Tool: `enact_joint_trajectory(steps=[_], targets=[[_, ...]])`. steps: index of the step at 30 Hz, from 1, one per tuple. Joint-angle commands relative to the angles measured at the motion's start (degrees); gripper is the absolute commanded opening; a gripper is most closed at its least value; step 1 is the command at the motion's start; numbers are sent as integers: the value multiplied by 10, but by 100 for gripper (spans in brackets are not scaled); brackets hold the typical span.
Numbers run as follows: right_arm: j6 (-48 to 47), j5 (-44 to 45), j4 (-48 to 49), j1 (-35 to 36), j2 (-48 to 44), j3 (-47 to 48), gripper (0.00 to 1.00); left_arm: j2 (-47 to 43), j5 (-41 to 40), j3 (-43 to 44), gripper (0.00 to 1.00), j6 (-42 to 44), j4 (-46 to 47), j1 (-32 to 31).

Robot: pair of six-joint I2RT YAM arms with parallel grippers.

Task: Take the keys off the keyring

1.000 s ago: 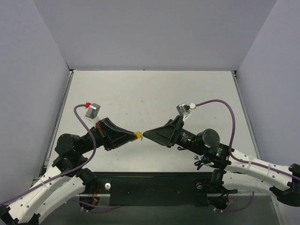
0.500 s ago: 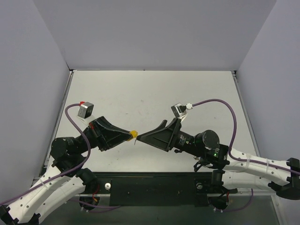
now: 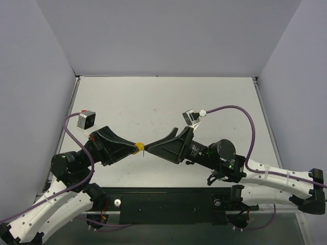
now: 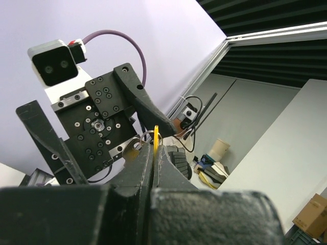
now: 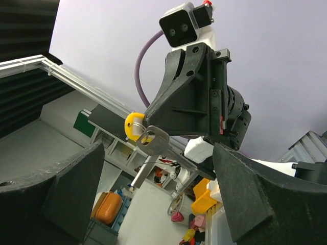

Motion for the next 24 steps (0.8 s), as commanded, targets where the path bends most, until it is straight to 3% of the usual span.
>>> enact_joint_trajectory(steps=[1, 12, 18, 24], targets=[[-11, -6, 70, 3, 18, 37, 82, 4, -8, 21, 0, -21, 60, -3], [74, -32, 268, 14, 113, 67, 81, 1, -30, 15, 0, -29, 87, -2], [72, -28, 272, 28, 117, 77, 79, -9, -39, 18, 0, -17, 77, -2], [61, -17, 244, 43, 102, 75, 77, -21, -44, 45, 0, 18, 12, -2]])
